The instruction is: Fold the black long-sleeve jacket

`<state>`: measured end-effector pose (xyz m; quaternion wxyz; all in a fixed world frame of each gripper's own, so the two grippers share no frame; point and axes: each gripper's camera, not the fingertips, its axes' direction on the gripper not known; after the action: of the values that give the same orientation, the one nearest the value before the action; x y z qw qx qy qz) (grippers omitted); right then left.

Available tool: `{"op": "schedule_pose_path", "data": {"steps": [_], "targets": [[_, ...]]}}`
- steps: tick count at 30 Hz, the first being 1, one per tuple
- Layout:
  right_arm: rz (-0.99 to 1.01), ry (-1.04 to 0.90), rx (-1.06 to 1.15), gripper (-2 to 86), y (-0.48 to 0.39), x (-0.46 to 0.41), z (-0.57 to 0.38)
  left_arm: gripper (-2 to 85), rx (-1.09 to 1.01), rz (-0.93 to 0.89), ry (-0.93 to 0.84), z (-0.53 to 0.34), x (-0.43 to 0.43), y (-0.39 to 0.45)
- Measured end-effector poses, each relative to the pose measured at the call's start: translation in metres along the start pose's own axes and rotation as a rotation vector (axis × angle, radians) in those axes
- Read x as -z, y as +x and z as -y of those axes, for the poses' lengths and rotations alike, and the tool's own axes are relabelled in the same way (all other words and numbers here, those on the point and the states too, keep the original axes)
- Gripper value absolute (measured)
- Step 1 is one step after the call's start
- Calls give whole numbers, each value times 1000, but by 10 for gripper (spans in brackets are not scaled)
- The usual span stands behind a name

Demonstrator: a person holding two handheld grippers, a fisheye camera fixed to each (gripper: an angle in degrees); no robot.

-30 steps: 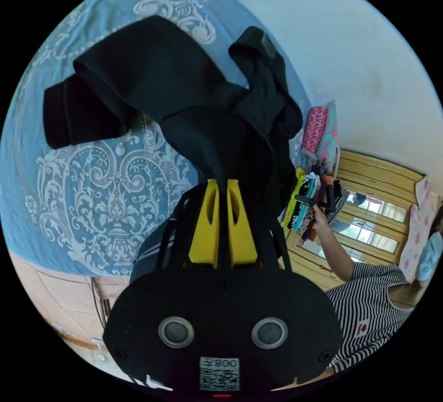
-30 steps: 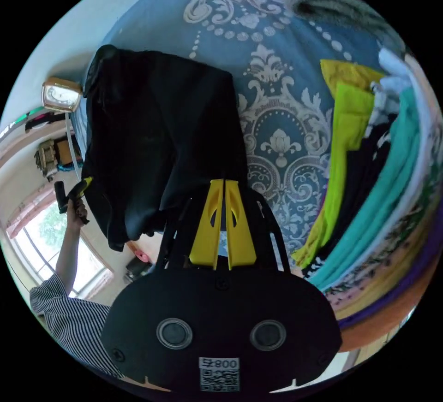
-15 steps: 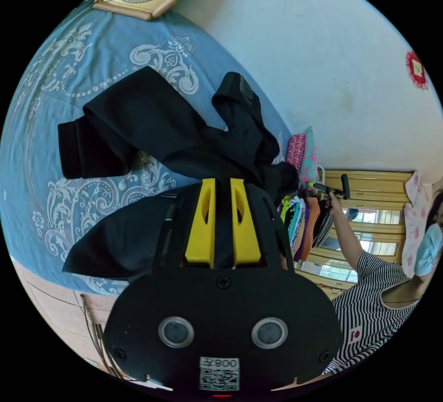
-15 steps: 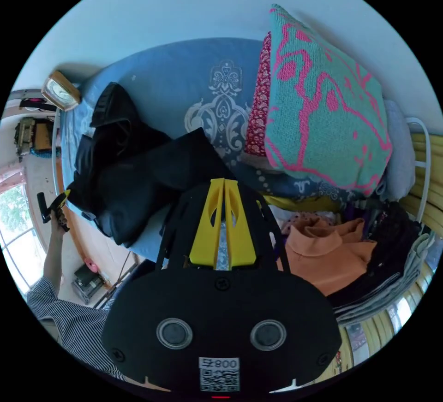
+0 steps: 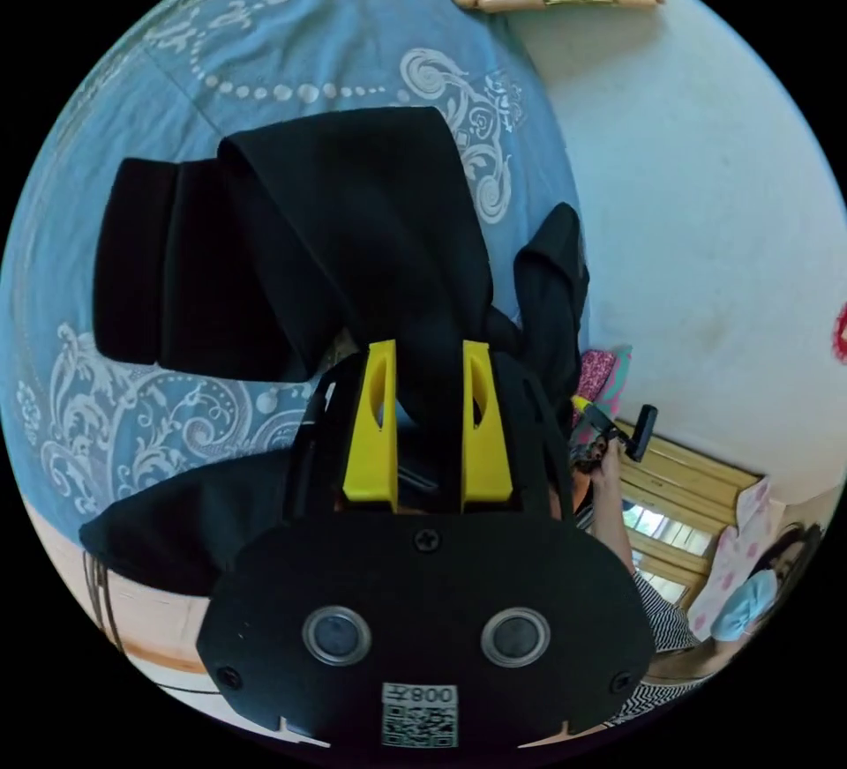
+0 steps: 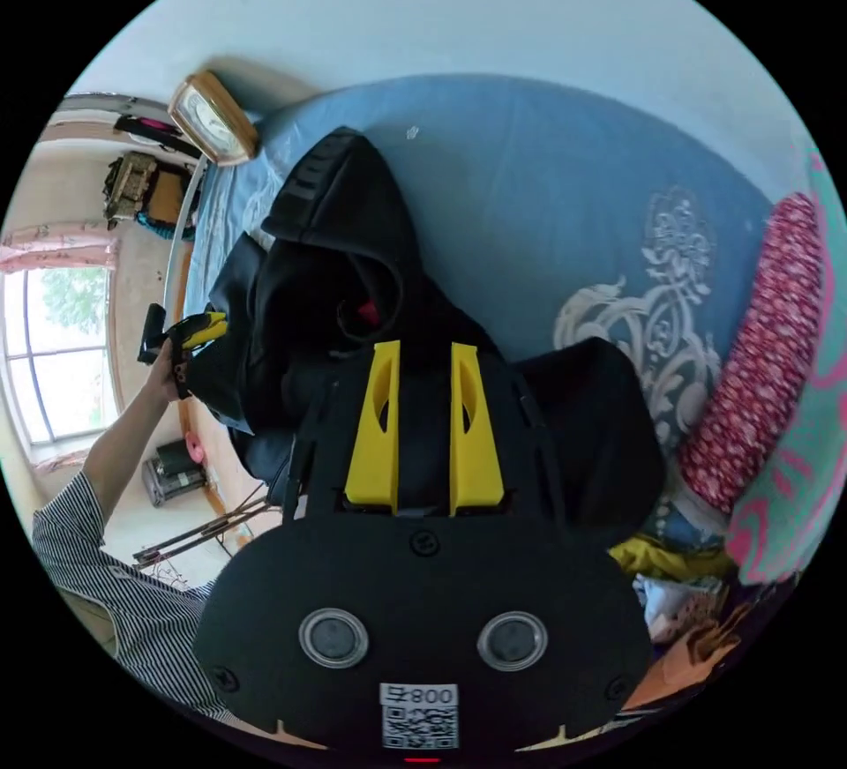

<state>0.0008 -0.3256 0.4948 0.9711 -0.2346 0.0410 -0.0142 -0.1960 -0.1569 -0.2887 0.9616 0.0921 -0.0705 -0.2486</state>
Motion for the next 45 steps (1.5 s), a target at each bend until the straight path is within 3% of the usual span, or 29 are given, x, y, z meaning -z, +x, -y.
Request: {"op": "schedule_pose_path", "data": {"steps": [3,8,13,17,21,25,28,37,42,45], "targets": [[-49,-58,-10,85,-6,-40,23,36,-14,36,3,8,-2,-4],[-70,-74,-24,35,-10,-54,25,7,-105,-121,88,13,22,2],[-4,42,-16,14,-16,6,19,2,-225,-253,245,19,76,30],[92,272,35,10,-36,110,24,6,-302,-304,342,30,118,55],[-37,322,86,14,-68,161,50,29,-332,-45,341,35,141,71],[39,252,-47,27,-41,132,51,99,-156,238,148,33,112,26],[58,254,-106,38,-30,107,18,102,-39,427,85,25,90,-3],[-101,145,-267,49,-22,70,-128,13,-201,650,68,34,87,40],[-171,127,-396,74,-17,72,-204,51,-253,627,198,23,121,63],[-204,81,-485,88,-7,59,-231,90,-152,564,92,31,104,43]]}}
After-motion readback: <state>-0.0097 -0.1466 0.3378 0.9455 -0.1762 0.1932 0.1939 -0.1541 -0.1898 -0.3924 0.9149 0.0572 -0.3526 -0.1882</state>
